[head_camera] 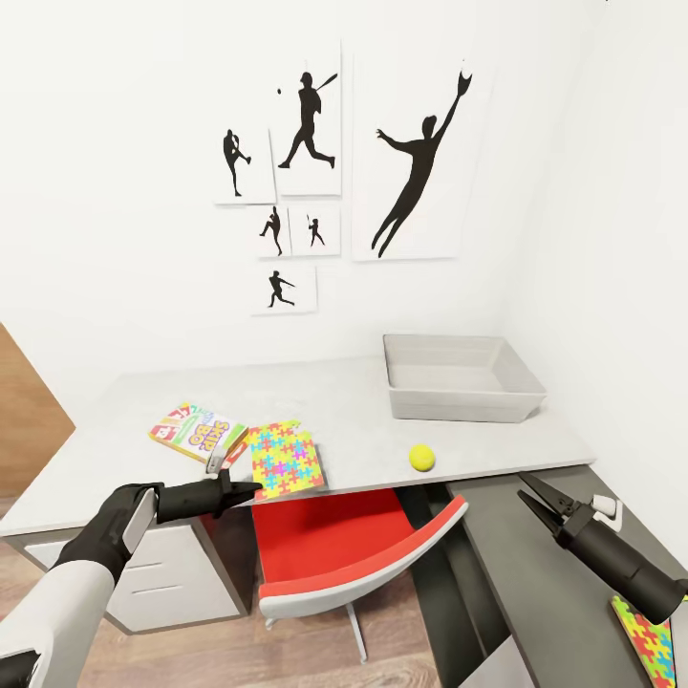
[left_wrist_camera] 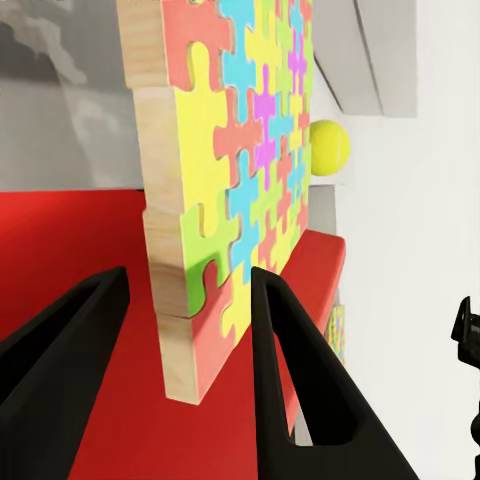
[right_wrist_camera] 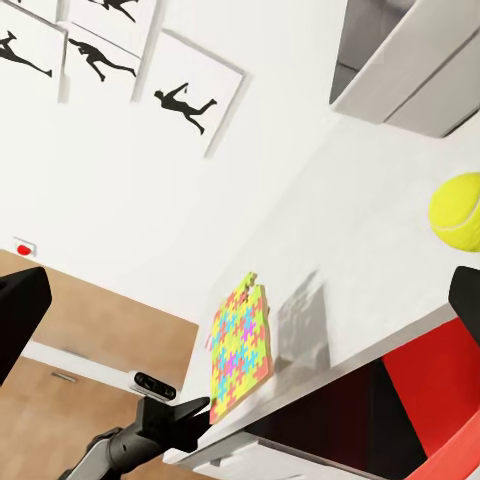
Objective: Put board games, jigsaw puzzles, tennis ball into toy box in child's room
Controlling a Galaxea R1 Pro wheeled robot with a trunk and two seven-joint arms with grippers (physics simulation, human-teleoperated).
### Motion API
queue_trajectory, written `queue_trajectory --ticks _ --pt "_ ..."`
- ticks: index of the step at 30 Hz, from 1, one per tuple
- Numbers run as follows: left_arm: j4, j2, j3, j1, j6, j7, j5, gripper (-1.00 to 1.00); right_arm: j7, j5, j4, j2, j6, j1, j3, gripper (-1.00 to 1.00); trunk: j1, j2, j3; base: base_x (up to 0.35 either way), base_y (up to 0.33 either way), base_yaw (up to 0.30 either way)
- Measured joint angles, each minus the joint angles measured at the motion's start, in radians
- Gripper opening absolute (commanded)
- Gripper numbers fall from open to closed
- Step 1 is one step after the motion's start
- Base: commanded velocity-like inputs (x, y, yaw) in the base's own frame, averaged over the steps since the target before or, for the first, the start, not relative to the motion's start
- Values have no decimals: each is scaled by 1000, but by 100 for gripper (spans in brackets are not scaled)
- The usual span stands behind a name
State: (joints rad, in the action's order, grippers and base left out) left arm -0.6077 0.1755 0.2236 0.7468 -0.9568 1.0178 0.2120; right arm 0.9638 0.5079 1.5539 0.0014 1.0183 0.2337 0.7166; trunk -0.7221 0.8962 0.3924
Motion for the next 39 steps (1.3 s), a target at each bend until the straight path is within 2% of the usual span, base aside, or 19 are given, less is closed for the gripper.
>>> queue_trajectory --ticks 8,12,16,21,28,39 --pt "0 0 0 0 0 0 0 -100 -2 -1 0 -1 1 0 -1 100 0 0 0 0 0 0" --pt "-3 -3 2 1 6 0 0 -100 -2 0 0 21 -6 -6 -7 100 0 0 0 0 0 0" --pt "-3 -3 2 1 6 0 0 -100 -3 0 0 23 -7 -6 -7 100 0 0 0 0 0 0" --pt "-3 3 2 0 6 0 0 -100 -3 0 0 39 -15 -6 -7 100 0 0 0 0 0 0" --pt "-3 4 2 1 6 0 0 -100 -3 -1 1 42 -28 -6 -6 100 0 0 -1 0 0 -18" --pt "-3 4 2 1 6 0 0 -100 2 -1 1 42 -28 -6 -6 100 0 0 -9 0 0 -153"
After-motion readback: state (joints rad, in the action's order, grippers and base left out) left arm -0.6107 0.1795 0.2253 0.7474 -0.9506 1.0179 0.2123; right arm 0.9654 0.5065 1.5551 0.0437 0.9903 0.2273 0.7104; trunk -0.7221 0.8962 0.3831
